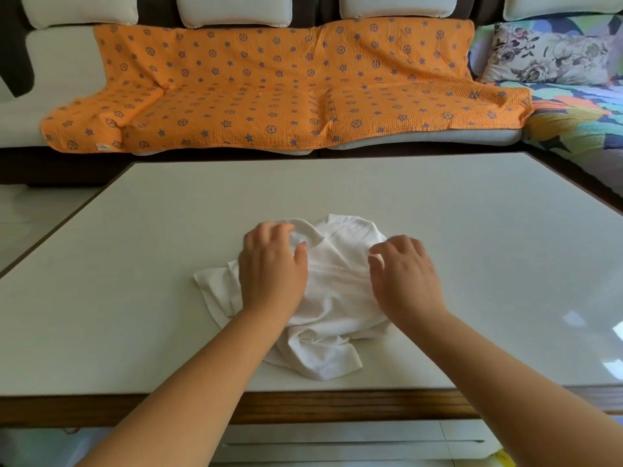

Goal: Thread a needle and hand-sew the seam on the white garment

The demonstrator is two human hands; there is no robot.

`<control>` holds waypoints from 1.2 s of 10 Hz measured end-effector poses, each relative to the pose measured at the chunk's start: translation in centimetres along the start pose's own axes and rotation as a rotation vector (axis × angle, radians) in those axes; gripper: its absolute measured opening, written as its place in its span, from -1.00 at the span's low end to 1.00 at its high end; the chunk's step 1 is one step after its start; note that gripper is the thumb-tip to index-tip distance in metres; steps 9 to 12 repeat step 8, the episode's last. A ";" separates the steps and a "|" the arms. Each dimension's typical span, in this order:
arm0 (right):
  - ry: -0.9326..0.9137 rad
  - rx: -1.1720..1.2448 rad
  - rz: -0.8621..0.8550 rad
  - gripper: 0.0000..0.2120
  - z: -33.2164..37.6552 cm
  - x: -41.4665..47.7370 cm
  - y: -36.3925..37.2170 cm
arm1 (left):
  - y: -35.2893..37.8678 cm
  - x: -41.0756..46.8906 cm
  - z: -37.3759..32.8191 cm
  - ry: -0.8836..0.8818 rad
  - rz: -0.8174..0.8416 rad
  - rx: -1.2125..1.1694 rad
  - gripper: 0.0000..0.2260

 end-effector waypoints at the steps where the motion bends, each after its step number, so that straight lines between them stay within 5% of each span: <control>1: -0.234 0.053 0.014 -0.68 3.1 -1.4 0.7 | 0.5 -1.0 -3.2 0.307 0.068 0.012 -0.76; 2: -0.160 0.037 0.500 -0.33 3.6 -4.5 5.6 | 5.1 -3.6 -2.7 0.408 0.457 0.174 -0.58; 4: -0.050 -0.145 0.525 -0.03 0.1 -5.4 5.0 | 6.3 -4.8 1.8 0.307 0.660 0.359 -0.40; 7: 0.064 -0.154 0.640 -0.07 -1.0 -5.5 4.6 | 6.0 -4.4 2.7 0.223 0.749 0.310 -0.32; 8: 0.102 -0.013 0.776 -0.26 -0.4 -3.8 4.0 | 4.7 -2.0 1.6 0.119 0.876 0.167 -0.27; 12: 0.102 -0.013 0.776 -0.26 -0.4 -3.8 4.0 | 4.7 -2.0 1.6 0.119 0.876 0.167 -0.27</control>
Point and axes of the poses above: each hand's wrist, its own x-axis towards the middle knuckle, its own y-axis out of the palm, z = x × y, the point moved 8 cm from there along x, towards the middle knuckle, and after that the axes turned 8 degrees about x, right-handed, at the moved point
